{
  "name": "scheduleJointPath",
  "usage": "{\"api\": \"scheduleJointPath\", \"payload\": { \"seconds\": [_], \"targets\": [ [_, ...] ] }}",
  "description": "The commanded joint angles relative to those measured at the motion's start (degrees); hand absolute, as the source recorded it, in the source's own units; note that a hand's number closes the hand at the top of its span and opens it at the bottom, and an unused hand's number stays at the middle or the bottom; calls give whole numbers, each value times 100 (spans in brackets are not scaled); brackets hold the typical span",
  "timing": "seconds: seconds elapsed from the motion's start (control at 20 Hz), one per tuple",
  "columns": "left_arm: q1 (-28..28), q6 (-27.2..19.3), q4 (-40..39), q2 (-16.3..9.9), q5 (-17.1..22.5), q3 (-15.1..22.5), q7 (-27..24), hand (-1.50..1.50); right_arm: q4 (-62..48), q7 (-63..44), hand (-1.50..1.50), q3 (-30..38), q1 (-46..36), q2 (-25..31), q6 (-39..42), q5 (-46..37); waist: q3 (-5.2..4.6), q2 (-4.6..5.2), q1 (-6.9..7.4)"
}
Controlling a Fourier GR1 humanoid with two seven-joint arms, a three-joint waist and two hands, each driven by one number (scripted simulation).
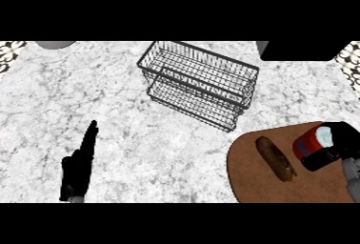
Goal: Pick the can from the cutting board and place it in the tiered basket
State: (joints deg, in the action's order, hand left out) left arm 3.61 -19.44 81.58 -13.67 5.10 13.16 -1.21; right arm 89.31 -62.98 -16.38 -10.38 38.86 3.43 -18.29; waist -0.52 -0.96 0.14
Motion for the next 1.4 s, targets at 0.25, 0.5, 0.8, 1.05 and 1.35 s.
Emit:
{"api": "scheduleJointPath", "payload": {
  "seconds": [0.25,0.5,0.8,1.05,1.35],
  "targets": [
    [149,190,-193,49,45,45,112,0,653,551,150,-1640,-129,-601,304,-1170,45,113,146],
    [38,-109,-125,276,-140,124,291,0,1634,210,150,-2165,92,-905,101,-1921,49,77,-39],
    [115,107,-131,112,-37,-71,173,0,3108,-269,150,-1448,303,-1195,-249,-2036,47,59,-127],
    [207,24,-159,189,-47,-126,89,0,4531,-627,150,-862,316,-1386,-278,-2264,42,54,-161],
    [136,127,-83,52,1,-234,335,0,5759,-1297,150,-574,-617,-1088,761,-2672,25,30,-143]
  ]
}}
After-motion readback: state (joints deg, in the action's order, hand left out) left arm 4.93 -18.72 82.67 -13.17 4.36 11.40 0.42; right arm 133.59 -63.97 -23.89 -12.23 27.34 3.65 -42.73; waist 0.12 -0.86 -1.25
